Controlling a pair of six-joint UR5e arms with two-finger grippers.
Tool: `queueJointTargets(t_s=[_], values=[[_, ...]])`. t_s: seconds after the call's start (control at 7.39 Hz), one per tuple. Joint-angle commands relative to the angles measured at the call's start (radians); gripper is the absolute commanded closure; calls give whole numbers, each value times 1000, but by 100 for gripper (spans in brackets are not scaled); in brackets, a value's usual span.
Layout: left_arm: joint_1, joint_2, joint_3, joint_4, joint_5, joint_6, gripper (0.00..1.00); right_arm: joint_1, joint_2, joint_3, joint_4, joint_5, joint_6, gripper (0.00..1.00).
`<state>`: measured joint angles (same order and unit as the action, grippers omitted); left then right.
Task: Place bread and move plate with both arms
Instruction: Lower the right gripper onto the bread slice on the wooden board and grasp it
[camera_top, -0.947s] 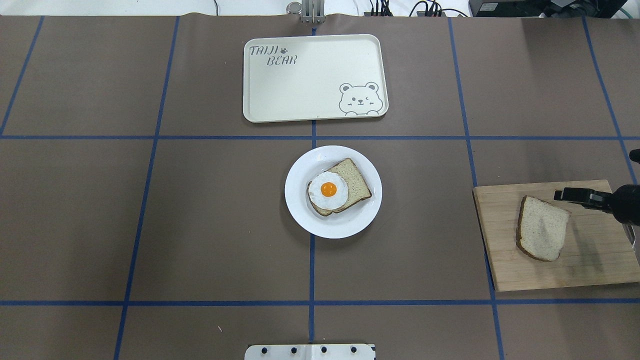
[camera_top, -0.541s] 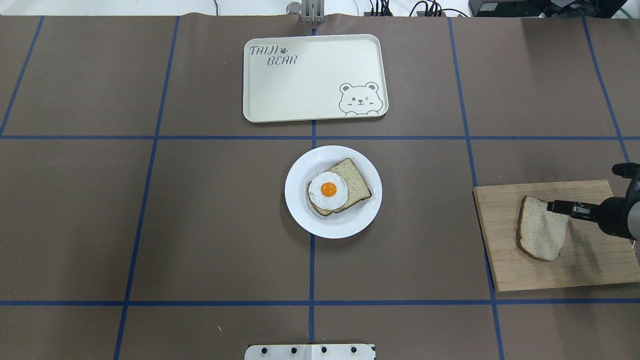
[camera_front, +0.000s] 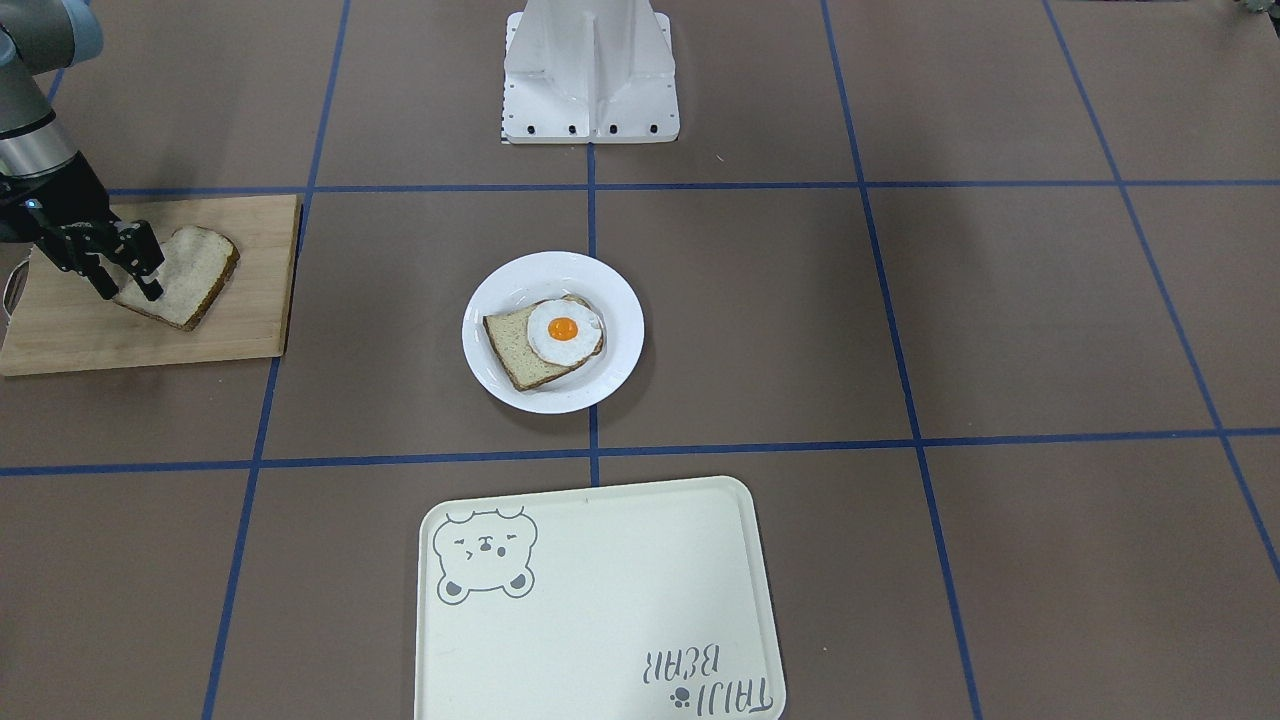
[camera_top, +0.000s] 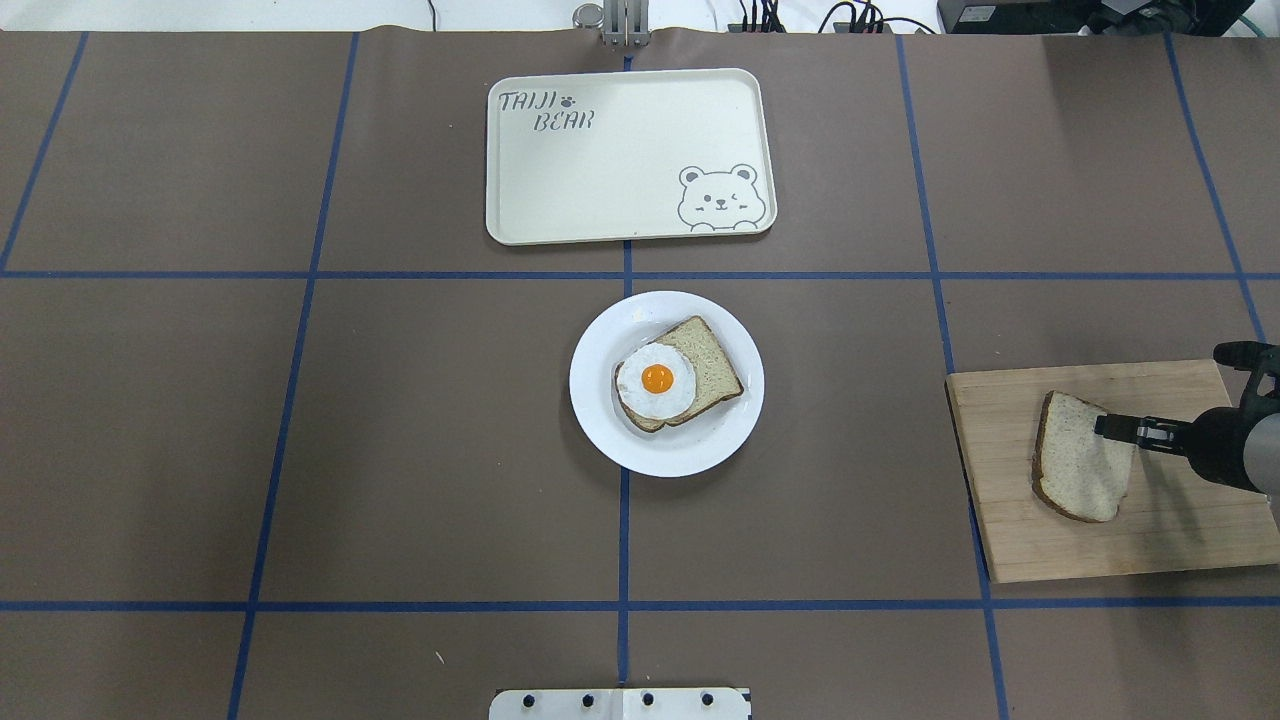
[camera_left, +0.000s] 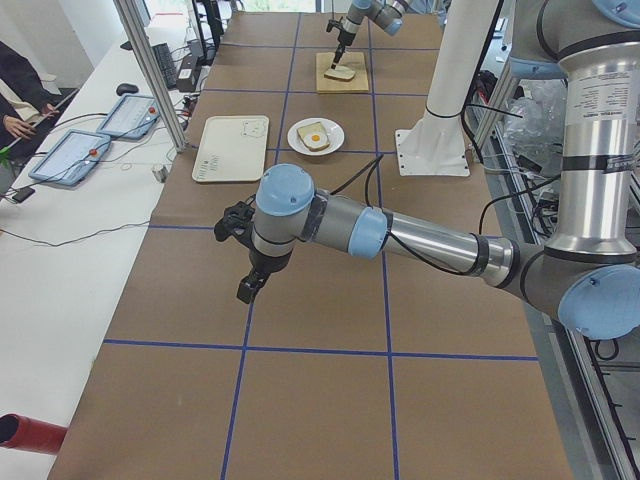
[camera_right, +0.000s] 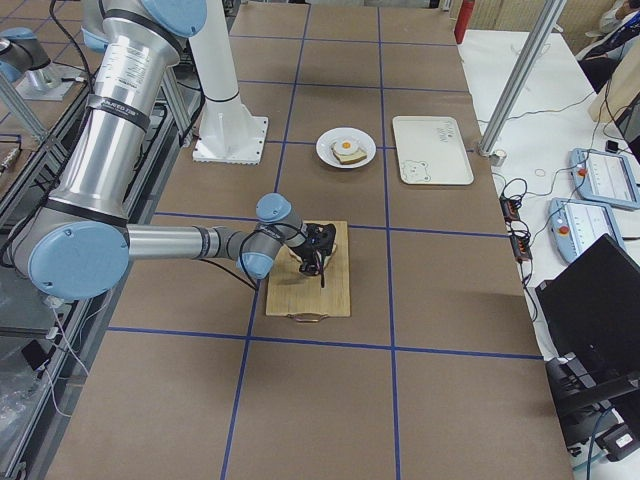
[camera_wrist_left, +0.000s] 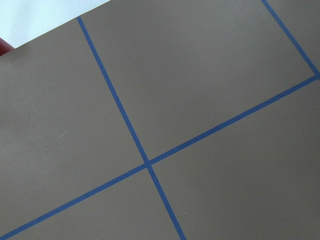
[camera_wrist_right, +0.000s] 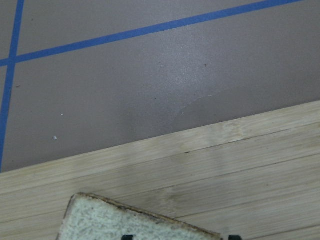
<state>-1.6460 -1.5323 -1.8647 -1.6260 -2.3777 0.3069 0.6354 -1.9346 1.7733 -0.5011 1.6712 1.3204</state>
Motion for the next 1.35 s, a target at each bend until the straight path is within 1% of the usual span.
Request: queueJointTargets(t_s=[0.0,0.14,0.41,0.54,0.81,1.22], values=[[0,0,-1,0,0,0,2,-5,-1,-2,0,-2,-4,95],[0,1,-2,0,0,0,2,-8,-1,-2,0,-2,-6,100],[0,1,-2,0,0,0,2,-5,-12,6,1,5,-13,100],[0,0,-4,0,0,0,2,3,-14,14,4,31,-13,100],[0,1,-7,0,0,0,2,103,-17,24,10,169,-15,100],[0,0,-7,0,0,0,2,277,25,34,19,388,-15,100]])
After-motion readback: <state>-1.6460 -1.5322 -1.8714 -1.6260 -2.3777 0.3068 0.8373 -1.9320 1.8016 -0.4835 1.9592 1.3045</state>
